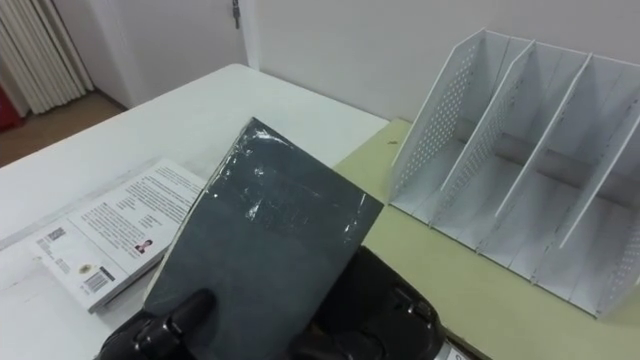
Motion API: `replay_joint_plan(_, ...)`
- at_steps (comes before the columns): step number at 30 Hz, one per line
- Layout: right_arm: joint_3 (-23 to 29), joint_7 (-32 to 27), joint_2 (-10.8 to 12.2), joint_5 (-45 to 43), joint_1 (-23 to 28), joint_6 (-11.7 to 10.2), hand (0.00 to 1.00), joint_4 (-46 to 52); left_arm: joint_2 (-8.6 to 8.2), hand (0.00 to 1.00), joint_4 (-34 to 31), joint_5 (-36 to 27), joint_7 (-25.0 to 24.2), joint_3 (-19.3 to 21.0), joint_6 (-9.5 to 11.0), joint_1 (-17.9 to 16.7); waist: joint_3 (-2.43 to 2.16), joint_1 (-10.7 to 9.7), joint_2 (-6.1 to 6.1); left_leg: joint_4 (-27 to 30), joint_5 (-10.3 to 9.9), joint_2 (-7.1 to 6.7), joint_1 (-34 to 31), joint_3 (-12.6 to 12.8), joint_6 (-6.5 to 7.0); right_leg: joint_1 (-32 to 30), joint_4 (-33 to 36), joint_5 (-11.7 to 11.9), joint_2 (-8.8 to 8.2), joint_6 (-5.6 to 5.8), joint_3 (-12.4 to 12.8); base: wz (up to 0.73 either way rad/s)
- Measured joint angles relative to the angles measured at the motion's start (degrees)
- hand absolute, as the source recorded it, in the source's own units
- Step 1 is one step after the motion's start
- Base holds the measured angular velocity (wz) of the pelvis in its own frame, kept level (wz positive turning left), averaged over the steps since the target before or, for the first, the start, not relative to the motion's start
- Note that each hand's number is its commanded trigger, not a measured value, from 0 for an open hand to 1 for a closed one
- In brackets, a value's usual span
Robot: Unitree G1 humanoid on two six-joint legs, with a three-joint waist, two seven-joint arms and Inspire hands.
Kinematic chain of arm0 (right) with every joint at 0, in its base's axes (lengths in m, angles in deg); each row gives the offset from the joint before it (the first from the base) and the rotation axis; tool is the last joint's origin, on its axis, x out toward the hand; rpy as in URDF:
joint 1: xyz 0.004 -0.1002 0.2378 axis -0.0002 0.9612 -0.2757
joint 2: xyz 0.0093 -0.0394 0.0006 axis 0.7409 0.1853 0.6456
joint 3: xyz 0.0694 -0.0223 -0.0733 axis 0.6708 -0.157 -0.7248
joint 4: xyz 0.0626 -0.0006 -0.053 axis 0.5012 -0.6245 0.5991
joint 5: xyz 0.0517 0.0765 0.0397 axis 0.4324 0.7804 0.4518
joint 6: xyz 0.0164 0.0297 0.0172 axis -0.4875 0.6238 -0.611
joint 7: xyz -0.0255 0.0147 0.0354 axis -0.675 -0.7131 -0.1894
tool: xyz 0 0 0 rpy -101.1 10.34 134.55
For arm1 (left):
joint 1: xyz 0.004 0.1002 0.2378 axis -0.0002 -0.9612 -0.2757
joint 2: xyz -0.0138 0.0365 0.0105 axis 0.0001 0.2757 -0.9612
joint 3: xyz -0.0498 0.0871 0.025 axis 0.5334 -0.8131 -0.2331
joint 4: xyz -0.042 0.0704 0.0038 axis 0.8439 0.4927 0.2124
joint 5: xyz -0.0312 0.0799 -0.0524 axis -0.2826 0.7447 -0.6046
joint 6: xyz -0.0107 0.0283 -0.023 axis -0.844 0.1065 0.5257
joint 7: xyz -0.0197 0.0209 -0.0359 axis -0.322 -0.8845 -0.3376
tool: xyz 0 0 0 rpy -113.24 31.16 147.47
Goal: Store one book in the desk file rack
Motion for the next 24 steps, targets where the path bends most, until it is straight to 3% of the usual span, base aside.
replay_joint_plan(18, 1.82, -0.53, 0.05, 0.13, 0.00, 1.02, 0.03, 0.00, 0.41, 1.00, 0.89, 0.02, -0.73, 0.04, -1.12, -0.01, 0.13, 0.13, 0.23, 0.14, -0.02, 0.08, -0.11, 0.20, -0.02, -0.09, 0.09, -0.01, 0.08, -0.01, 0.19, 0.00)
replay_joint_plan(19, 1.85, -0.53, 0.05, 0.13, 0.00, 1.01, 0.71, 0.00, 0.51, 1.00, 0.89, 0.02, -0.91, 0.04, -1.22, 0.00, 0.13, 0.13, 0.23, 0.15, -0.02, 0.08, -0.11, 0.20, -0.02, -0.09, 0.09, -0.01, 0.08, -0.01, 0.19, 0.00)
replay_joint_plan(21, 1.88, -0.54, 0.04, 0.13, 0.00, 1.02, 1.00, 0.00, 0.89, 1.00, 0.89, 0.02, -1.26, 0.04, -1.76, -0.01, 0.11, 0.12, 0.25, 0.18, -0.02, 0.08, -0.11, 0.20, -0.02, -0.08, 0.10, -0.01, 0.08, -0.01, 0.17, 0.00)
replay_joint_plan(24, 2.05, -0.66, 0.03, 0.13, 0.00, 1.04, 1.00, 0.00, 1.50, 1.00, 0.88, 0.02, -1.51, 0.04, -2.10, -0.01, 0.08, 0.14, 0.28, 0.42, -0.05, 0.11, -0.28, 0.21, -0.04, -0.14, 0.21, -0.01, 0.08, -0.02, 0.17, 0.00)
